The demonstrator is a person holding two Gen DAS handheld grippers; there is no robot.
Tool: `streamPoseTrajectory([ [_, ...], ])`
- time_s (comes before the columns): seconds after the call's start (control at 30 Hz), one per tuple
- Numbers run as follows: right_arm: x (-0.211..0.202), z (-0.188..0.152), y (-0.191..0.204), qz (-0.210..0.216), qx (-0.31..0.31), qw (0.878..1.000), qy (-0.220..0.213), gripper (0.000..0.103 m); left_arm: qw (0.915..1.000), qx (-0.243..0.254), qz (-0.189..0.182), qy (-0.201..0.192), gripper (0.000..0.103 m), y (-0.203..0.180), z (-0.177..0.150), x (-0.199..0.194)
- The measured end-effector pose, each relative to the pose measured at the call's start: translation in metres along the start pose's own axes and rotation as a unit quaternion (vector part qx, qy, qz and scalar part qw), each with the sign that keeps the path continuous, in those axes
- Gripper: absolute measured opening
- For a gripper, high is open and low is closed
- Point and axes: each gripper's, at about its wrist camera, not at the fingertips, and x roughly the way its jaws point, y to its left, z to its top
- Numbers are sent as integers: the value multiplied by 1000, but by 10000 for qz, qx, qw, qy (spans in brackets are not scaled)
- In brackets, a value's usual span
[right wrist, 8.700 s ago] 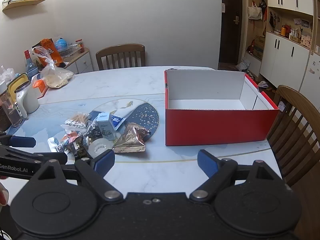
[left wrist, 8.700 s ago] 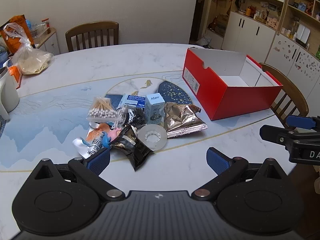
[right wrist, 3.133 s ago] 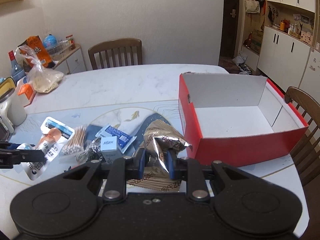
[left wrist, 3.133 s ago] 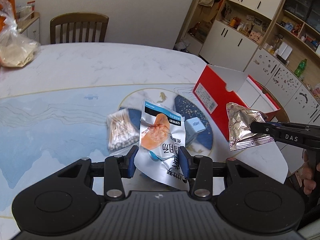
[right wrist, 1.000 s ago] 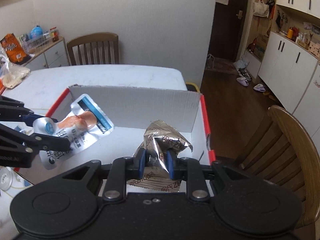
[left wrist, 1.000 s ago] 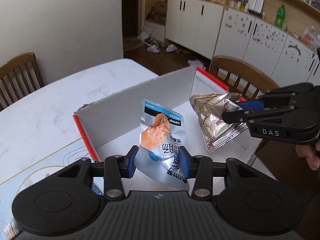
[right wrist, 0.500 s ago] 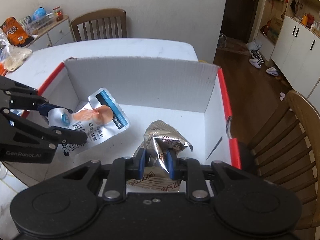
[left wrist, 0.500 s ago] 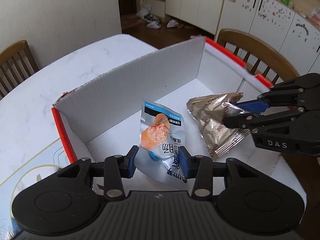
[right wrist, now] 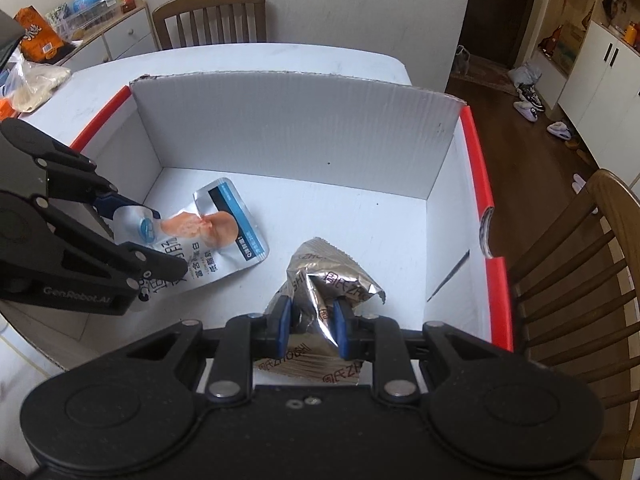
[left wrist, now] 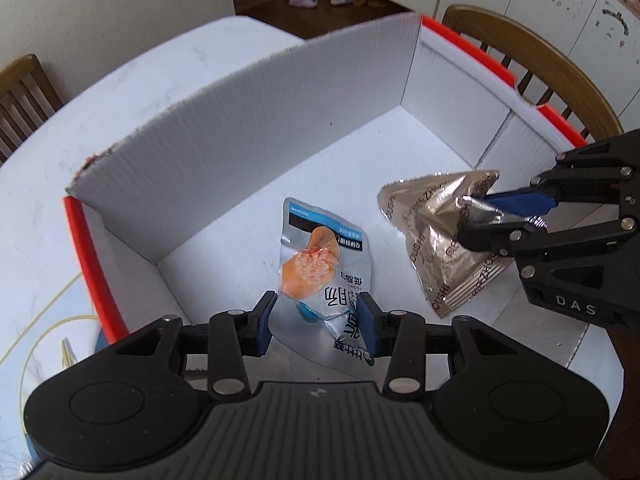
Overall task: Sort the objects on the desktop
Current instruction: 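Open both tools to drop the packets into the shoebox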
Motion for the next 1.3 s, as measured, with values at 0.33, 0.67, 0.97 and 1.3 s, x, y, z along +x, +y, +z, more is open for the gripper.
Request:
streamPoseTrajectory([
  [0.33, 4, -3, -10, 65, 164, 9997, 138, 32, 9997, 35, -33, 219, 42, -4, 5, 11],
  [0.67, -15, -5, -11, 198, 169, 9996, -84, 51, 10000, 72, -45, -37, 62, -13, 5, -6],
  [0.97, -46, -3, -11, 337, 253, 9981, -449, 52, 9988, -181, -107, -439, 62, -9, -2, -33],
  [1.3, -69, -4, -2, 439, 274, 9959, -741, 53, 9949, -394, -233, -898, 62, -20, -22, -72],
])
